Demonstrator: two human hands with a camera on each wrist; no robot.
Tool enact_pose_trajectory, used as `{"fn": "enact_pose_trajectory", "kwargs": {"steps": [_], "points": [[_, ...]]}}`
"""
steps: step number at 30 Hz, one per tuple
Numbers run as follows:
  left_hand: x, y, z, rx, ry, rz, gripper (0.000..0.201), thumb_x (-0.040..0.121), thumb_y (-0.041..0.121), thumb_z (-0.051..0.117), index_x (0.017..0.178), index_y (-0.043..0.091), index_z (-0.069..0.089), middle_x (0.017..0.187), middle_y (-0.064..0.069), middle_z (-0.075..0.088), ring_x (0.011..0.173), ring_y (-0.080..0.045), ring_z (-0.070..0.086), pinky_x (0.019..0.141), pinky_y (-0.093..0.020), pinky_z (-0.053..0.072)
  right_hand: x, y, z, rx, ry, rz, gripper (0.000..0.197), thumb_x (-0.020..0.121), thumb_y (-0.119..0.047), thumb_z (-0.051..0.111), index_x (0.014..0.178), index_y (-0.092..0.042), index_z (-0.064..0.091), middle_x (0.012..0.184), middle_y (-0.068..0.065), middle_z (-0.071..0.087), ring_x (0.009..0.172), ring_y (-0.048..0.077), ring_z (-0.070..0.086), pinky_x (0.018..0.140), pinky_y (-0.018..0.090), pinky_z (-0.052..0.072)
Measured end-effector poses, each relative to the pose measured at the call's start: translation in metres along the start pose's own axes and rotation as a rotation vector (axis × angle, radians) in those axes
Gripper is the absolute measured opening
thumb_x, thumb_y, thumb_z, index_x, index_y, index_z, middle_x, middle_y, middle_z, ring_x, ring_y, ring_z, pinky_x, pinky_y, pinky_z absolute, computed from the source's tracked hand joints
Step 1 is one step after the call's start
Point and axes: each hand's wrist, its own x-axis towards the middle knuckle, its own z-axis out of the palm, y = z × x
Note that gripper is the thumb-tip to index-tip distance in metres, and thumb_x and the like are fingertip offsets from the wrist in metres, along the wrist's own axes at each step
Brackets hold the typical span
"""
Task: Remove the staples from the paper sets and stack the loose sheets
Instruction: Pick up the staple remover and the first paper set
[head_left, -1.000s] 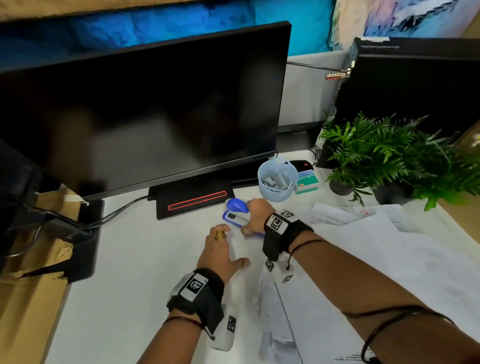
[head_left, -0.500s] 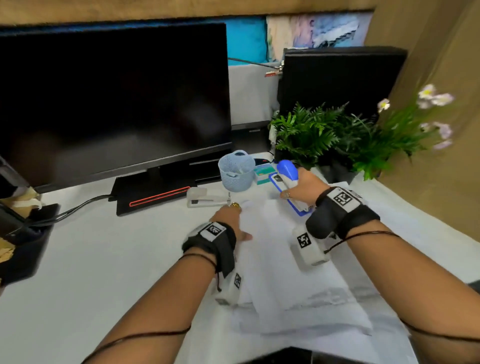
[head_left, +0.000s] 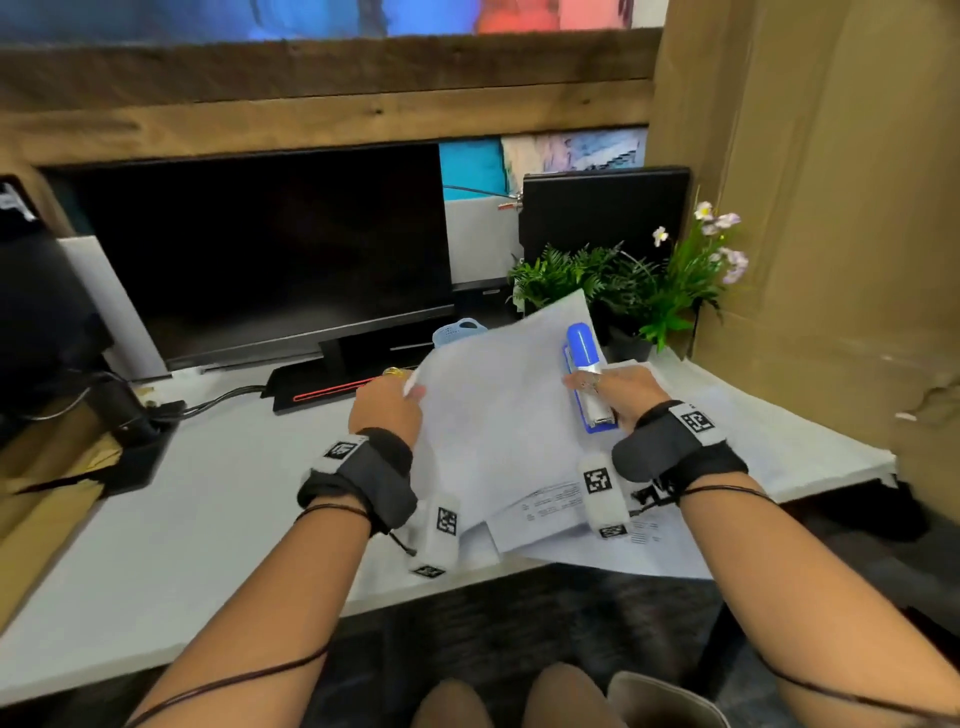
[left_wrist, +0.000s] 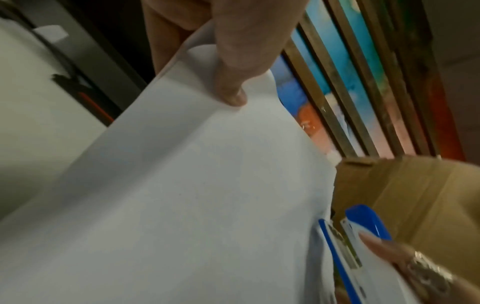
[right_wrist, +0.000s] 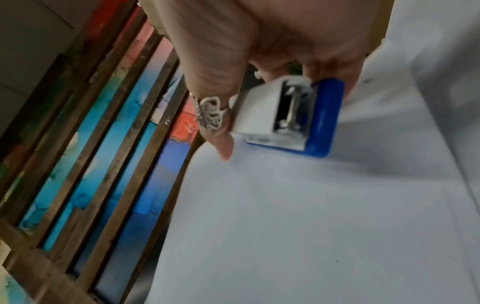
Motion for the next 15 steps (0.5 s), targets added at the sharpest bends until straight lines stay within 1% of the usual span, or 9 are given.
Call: {"fn": "enact_pose_trajectory", "kwargs": {"steps": [3,5,6,7,9,10,11,13,15], "points": [[-0.017,-0.017,-0.004,-0.094,0.014,-0.059,0.030,0.094,0.019,0.051,0.110,-0.005,0.059,0.110,-0.025,0.061,0.106,-0.039,0.054,0.085,-0.035,0.039,-0.016,0.001,0.000,0.064,-0.004,-0.035,0.037,0.064,-0.035,0.084,0.088,-0.009,0.071,0.084,0.005,0.066,0.080,0.021,0.063,0.078,0.035,0.053],[-0.023,-0.026,0.000,-0.185,-0.035,-0.138,0.032,0.093,0.019,0.054,0.111,-0.006,0.058,0.112,-0.026,0.060,0.106,-0.038,0.054,0.084,-0.033,0.039,-0.023,0.005,0.003,0.178,-0.024,-0.029,0.038,0.060,-0.030,0.087,0.089,-0.011,0.072,0.088,0.005,0.069,0.084,0.023,0.067,0.080,0.039,0.055],[-0.025,-0.030,0.003,-0.247,-0.062,-0.184,0.033,0.092,0.020,0.056,0.111,-0.007,0.057,0.113,-0.026,0.059,0.106,-0.038,0.055,0.086,-0.033,0.041,-0.023,0.009,0.005,0.242,-0.026,-0.028,0.040,0.058,-0.027,0.089,0.090,-0.010,0.072,0.090,0.006,0.071,0.084,0.024,0.068,0.079,0.038,0.057],[-0.026,-0.035,0.007,-0.315,-0.083,-0.225,0.034,0.091,0.020,0.057,0.111,-0.008,0.056,0.113,-0.026,0.059,0.105,-0.038,0.056,0.088,-0.035,0.044,-0.023,0.011,0.007,0.295,-0.022,-0.028,0.040,0.058,-0.023,0.088,0.092,-0.009,0.071,0.089,0.006,0.071,0.080,0.022,0.068,0.073,0.034,0.057],[-0.030,-0.043,0.012,-0.427,-0.105,-0.275,0.034,0.088,0.019,0.062,0.112,-0.005,0.056,0.114,-0.024,0.060,0.103,-0.036,0.057,0.092,-0.043,0.047,-0.023,0.014,0.008,0.363,-0.015,-0.034,0.032,0.066,-0.016,0.084,0.094,-0.008,0.070,0.082,0.004,0.068,0.069,0.017,0.064,0.055,0.022,0.054],[-0.031,-0.047,0.013,-0.454,-0.127,-0.284,0.035,0.086,0.017,0.065,0.114,-0.003,0.056,0.114,-0.021,0.060,0.103,-0.034,0.058,0.092,-0.044,0.048,-0.020,0.015,0.007,0.397,-0.020,-0.021,0.029,0.069,-0.013,0.082,0.094,-0.008,0.069,0.080,0.004,0.067,0.067,0.016,0.063,0.053,0.021,0.054],[-0.032,-0.051,0.014,-0.467,-0.162,-0.284,0.038,0.083,0.014,0.068,0.116,0.000,0.056,0.114,-0.018,0.061,0.103,-0.032,0.058,0.093,-0.042,0.048,-0.018,0.017,0.005,0.413,-0.041,0.002,0.029,0.069,-0.013,0.082,0.095,-0.008,0.068,0.082,0.005,0.067,0.070,0.018,0.064,0.060,0.024,0.056],[-0.031,-0.057,0.014,-0.448,-0.275,-0.281,0.047,0.074,0.006,0.077,0.116,0.002,0.056,0.111,-0.012,0.060,0.100,-0.027,0.057,0.089,-0.034,0.047,-0.008,0.024,0.004,0.375,-0.105,0.068,0.037,0.066,-0.016,0.083,0.099,-0.007,0.068,0.089,0.010,0.069,0.081,0.025,0.065,0.080,0.038,0.057],[-0.028,-0.058,0.013,-0.317,-0.410,-0.248,0.055,0.065,0.006,0.083,0.113,0.003,0.056,0.108,-0.009,0.058,0.099,-0.025,0.055,0.084,-0.028,0.044,0.001,0.034,0.005,0.257,-0.143,0.133,0.050,0.061,-0.022,0.087,0.104,-0.005,0.067,0.092,0.013,0.069,0.087,0.029,0.066,0.087,0.045,0.054]]}}
